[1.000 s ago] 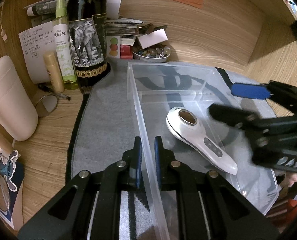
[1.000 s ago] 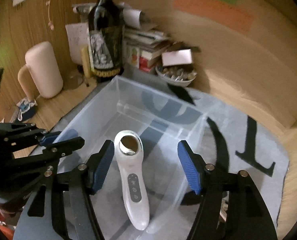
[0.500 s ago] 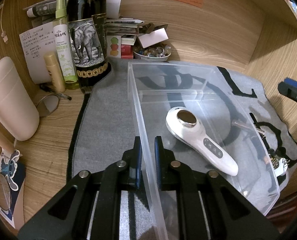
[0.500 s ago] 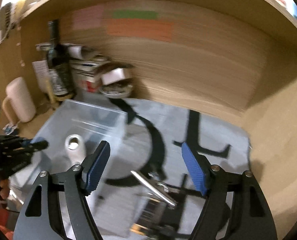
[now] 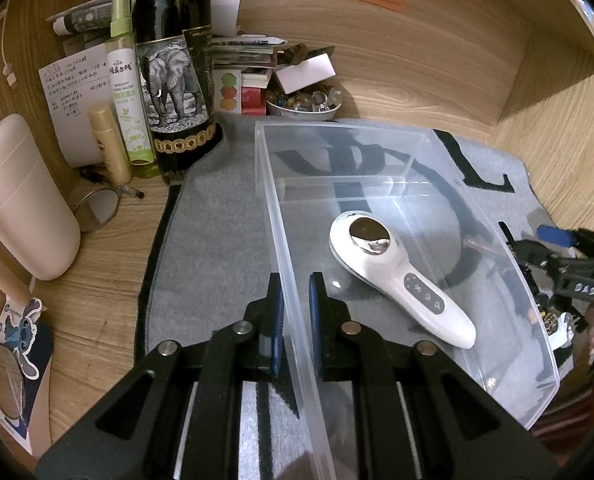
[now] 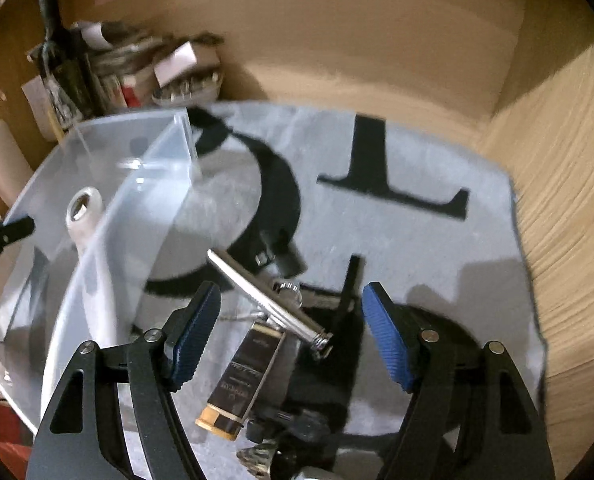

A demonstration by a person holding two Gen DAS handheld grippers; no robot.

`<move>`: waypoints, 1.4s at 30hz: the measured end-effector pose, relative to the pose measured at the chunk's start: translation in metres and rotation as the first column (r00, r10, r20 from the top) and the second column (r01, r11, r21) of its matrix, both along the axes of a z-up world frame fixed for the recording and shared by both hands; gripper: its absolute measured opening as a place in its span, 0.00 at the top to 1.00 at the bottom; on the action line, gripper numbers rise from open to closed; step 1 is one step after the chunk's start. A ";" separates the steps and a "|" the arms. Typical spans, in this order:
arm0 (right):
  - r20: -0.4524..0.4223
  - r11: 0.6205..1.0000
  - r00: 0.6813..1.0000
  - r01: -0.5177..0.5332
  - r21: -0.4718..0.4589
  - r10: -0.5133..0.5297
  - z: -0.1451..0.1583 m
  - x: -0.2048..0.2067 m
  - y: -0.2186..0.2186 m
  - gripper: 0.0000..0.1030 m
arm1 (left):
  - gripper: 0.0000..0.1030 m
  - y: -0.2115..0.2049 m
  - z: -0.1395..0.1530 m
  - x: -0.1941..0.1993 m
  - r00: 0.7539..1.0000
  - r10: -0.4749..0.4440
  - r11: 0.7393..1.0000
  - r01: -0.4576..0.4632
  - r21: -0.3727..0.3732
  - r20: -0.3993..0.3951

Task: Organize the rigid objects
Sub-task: 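Grasp the metal rod on the mat with the right gripper, then carry the metal rod into the box beside the device and open the right gripper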

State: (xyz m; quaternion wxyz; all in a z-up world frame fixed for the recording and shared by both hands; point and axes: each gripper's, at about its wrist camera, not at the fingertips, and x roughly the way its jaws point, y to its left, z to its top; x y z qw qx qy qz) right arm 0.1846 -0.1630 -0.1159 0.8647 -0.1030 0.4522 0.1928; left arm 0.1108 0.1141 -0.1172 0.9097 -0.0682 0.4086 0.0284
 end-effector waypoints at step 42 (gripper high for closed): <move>0.137 0.986 0.990 -0.043 0.163 0.020 0.068 -0.002 -0.008 0.86 | 0.88 0.001 0.001 0.001 1.000 -0.003 1.000 0.003 0.011 0.003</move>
